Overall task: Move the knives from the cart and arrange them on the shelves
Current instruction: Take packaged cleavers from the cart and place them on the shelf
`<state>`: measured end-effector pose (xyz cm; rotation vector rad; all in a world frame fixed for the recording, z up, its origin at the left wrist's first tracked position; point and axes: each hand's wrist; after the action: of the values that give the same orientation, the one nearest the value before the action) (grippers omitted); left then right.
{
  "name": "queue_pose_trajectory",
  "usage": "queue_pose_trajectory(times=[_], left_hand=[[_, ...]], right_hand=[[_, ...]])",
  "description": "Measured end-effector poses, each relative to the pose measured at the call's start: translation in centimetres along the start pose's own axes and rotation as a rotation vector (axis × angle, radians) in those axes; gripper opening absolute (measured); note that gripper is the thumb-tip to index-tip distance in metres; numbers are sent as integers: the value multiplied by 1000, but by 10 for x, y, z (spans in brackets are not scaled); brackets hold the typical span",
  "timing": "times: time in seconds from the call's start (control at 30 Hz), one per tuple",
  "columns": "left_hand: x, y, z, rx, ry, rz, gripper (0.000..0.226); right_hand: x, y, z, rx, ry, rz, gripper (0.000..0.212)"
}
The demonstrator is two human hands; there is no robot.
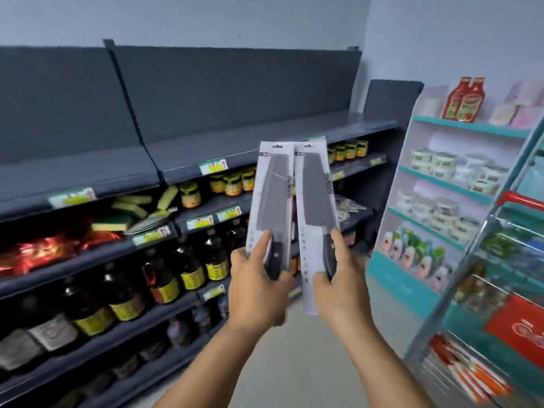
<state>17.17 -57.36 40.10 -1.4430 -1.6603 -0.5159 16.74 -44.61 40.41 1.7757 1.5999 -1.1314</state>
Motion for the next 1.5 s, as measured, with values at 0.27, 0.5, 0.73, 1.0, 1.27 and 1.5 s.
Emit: queue_pose_trajectory(times=[0.27,0.5,0.73,1.0,1.27,1.5], left_hand=[[-90,-24,-190,218,-40,-145,70],[-161,-25,-327,379,-72,-271,69],[-214,-23,-420,547,-61,-372,68],[-267,-57,-495,706,-125,-518,64],[-314,-114,-563,805,-213,-691,60],[-350,-139,-619,817,-302,-807,59]], right_hand=[[-143,32,137,-263,-73,-149,72],[-246,69,245,-445,-112,-231,69],[-324,99,333,-632,-117,-339,69],[-389,86,433,-790,-101,-463,65],[-456,55,534,-975,-140,-552,60],[-497,64,607,-1062,-181,-545,56]])
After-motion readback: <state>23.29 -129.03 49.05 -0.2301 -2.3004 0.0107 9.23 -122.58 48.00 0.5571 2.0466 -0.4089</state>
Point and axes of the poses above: each hand's wrist, its own y-axis away from the middle knuckle, its own z-axis out of the palm, x = y × z, and after that the axes turned 1 degree about z, right-handed
